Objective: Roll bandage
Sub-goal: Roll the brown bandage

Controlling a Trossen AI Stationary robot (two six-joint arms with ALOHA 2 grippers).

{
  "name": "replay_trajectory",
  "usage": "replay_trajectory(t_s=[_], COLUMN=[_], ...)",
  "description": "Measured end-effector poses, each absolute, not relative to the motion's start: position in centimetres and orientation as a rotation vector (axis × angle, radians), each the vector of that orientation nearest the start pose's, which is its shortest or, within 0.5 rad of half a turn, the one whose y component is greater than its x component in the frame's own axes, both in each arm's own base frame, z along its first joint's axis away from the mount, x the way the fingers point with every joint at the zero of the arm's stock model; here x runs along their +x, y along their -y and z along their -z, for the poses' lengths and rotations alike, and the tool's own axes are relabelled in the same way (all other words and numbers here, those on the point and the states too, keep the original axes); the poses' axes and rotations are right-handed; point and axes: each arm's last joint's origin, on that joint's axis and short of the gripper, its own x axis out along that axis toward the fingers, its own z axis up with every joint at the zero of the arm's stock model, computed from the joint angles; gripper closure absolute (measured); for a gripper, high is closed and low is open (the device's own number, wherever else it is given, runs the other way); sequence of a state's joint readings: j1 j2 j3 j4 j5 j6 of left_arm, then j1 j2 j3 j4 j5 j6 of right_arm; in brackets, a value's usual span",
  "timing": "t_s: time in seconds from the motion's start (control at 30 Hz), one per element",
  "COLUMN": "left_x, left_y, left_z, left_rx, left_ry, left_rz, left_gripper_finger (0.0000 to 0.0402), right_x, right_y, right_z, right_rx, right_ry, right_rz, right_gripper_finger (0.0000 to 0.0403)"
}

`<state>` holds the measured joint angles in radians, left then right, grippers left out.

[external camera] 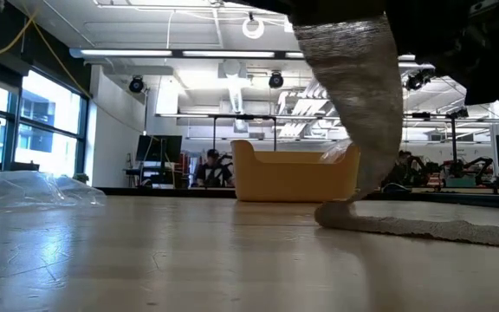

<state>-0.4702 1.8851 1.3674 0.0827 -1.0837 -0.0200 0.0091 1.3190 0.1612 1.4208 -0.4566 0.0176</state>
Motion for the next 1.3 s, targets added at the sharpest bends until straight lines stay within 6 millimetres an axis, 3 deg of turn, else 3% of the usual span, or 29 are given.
replay_trajectory(t_s=[0.23, 0.5, 0.87, 1.17, 1.3], left_x=[38.7, 38.8, 37.7, 37.4, 36.8], left_y=[16.6, 17.0, 18.8, 18.7, 18.7], left_z=[-25.8, -26.3, -26.2, -25.7, -25.3], left_rx=[0.287, 0.301, 0.326, 0.317, 0.330], left_ry=[-0.274, -0.255, -0.242, -0.262, -0.281], left_rz=[-0.586, -0.510, -0.592, -0.647, -0.712], left_gripper_finger=[0.0289, 0.0389, 0.0398, 0.0398, 0.0399], right_x=[19.9, 21.2, 21.6, 21.8, 22.5], right_y=[-2.2, -2.5, -2.4, -2.1, -2.0], right_z=[-17.6, -16.8, -17.1, -16.6, -16.4], right_rx=[-0.056, -0.093, -0.095, -0.085, -0.094], right_ry=[0.188, 0.025, 0.025, -0.045, -0.142], right_rz=[-0.469, -0.385, -0.351, -0.229, -0.187], right_gripper_finger=[0.0403, 0.0403, 0.0403, 0.0401, 0.0367])
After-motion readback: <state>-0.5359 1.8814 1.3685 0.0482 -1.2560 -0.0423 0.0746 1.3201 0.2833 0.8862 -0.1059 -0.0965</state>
